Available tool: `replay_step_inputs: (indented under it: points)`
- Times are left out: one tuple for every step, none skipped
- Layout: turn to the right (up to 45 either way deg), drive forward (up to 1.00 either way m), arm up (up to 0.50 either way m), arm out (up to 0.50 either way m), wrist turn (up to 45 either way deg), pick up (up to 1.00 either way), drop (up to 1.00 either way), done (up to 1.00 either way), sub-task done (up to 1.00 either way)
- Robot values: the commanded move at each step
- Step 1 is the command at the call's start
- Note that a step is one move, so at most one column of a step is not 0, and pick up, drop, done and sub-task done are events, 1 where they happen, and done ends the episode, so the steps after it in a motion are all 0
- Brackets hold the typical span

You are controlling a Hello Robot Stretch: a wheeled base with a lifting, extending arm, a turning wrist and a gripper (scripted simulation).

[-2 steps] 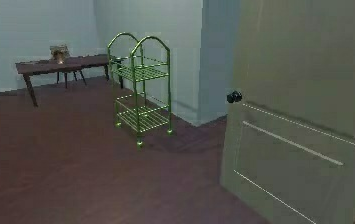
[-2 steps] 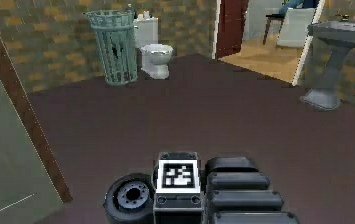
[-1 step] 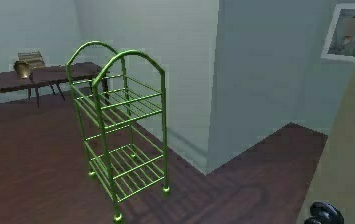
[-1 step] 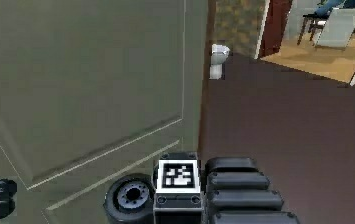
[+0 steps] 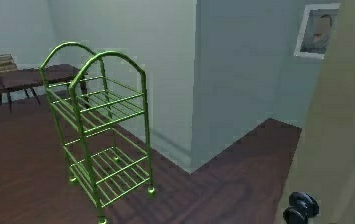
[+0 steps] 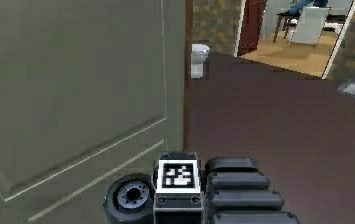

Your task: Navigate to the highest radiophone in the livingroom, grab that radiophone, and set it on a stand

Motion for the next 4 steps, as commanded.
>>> replay_step_inputs:
  points:
    - [0.0,0.70,0.00,0.00,0.0,0.00,0.00,0.00,0.00]
    - [42.0,0.00,0.00,0.00,0.0,0.00,0.00,0.00,0.00]
    - [0.0,0.30,0.00,0.00,0.0,0.00,0.00,0.00,0.00]
    - [12.0,0.00,0.00,0.00,0.0,0.00,0.00,0.00,0.00]
